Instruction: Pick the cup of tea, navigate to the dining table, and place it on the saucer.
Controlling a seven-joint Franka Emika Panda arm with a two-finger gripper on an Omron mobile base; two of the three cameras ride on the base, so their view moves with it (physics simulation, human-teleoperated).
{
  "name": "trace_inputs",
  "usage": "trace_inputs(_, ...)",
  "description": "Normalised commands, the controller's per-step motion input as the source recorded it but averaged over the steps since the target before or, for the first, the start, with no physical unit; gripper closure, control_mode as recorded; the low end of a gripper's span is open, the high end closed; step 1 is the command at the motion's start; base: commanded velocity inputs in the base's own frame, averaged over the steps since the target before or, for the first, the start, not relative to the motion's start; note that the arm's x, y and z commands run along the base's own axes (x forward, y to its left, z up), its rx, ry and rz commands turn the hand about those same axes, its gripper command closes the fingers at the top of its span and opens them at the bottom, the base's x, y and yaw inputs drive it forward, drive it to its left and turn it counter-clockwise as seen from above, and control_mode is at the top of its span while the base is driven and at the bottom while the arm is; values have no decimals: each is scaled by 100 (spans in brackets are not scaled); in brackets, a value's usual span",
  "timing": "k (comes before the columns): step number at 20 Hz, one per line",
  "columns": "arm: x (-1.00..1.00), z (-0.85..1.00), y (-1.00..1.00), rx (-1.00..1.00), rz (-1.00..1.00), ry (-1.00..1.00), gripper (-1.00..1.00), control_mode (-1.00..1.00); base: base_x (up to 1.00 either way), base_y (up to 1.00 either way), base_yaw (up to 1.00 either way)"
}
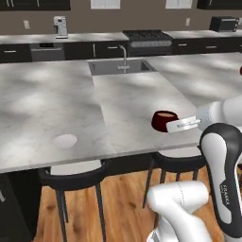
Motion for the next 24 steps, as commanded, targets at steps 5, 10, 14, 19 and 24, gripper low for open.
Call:
trace_inputs(5,0,0,0,0,0,0,100,100,18,96,-16)
trace_inputs(10,0,0,0,0,0,0,100,100,27,23,-2)
trace_inputs(14,0,0,0,0,0,0,100,100,53,24,2)
trace_inputs(19,0,0,0,0,0,0,100,100,99,5,2)
trace_inputs(24,0,0,0,0,0,0,100,100,64,23,0)
